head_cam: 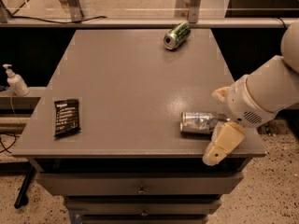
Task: Move redbull can near rxbar chocolate
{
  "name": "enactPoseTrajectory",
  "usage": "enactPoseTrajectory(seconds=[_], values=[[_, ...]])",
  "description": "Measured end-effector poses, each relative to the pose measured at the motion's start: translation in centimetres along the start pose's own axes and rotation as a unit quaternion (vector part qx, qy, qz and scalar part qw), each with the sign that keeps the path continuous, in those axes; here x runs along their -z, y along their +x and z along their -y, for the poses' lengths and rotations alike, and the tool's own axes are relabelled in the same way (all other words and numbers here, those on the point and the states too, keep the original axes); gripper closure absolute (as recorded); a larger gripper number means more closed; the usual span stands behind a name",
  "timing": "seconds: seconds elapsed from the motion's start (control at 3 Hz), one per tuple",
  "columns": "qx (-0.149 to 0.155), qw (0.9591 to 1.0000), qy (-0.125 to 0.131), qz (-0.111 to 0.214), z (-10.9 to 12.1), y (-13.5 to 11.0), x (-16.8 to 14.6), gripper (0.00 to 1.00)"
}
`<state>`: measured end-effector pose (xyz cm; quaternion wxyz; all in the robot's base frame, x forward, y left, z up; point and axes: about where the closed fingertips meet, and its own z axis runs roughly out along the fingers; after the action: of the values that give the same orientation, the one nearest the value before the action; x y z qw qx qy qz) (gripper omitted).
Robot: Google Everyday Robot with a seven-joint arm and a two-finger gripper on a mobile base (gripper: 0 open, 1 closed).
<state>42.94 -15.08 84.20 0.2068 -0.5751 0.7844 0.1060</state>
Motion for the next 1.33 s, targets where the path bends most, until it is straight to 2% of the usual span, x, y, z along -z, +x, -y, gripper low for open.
enactPoseTrajectory(seconds=[0.33,1.0,1.33], values=[[-0.001,1.0000,-0.004,0.000,0.4,0.1,-1.3,0.17],[0.000,1.0000,-0.008,0.002,1.8,-0.6,-2.2,0.63],[0.003,0.9999,-0.009,0.008,2.8,-1.9,-2.3,0.87]])
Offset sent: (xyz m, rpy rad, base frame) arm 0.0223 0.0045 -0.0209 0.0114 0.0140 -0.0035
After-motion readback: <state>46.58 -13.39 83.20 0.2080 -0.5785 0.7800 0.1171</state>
